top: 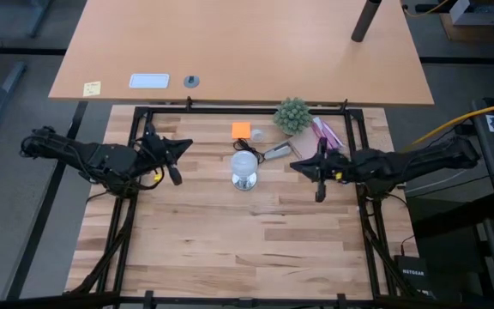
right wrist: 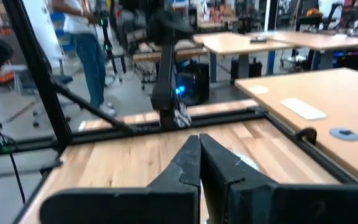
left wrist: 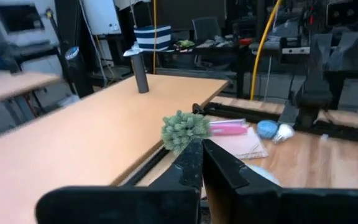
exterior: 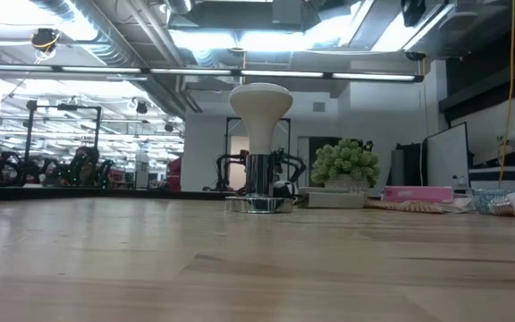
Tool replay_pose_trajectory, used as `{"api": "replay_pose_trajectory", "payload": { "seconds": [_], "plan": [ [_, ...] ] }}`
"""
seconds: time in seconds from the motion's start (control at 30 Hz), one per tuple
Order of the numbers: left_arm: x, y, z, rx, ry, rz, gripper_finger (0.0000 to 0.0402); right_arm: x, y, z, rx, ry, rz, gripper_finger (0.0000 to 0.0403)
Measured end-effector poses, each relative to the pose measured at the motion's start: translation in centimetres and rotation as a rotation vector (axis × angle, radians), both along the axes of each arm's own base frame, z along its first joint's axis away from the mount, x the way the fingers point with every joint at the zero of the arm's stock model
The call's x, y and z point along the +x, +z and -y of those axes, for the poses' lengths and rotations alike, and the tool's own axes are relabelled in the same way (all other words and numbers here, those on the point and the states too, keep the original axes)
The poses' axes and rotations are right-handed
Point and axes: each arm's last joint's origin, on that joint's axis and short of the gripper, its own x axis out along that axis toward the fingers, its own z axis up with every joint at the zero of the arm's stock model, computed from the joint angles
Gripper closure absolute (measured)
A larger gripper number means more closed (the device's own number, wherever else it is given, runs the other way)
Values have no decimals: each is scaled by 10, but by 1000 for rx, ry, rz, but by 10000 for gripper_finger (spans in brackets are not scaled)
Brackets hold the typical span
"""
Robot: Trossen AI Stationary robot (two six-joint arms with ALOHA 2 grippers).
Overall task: Screw lightbulb
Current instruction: Remove the lightbulb from the silver lamp
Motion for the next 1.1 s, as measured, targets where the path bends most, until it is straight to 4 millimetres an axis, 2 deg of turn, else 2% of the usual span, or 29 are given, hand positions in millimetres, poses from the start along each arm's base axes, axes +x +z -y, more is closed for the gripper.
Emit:
{"api": "replay_pose_trajectory", "payload": {
  "seconds": [0.13, 0.63, 1.1],
  "plan": [
    [0, 0, 0, 63, -8, -43, 400, 12, -11, -3, -13, -1, -59, 397],
    [2, 0, -2, 62, 5, -42, 400, 49, -41, -10, -36, -25, -151, 397],
    [29, -18, -6, 54, 72, -121, 400, 54, -48, -9, -52, -85, -183, 397]
  ]
}}
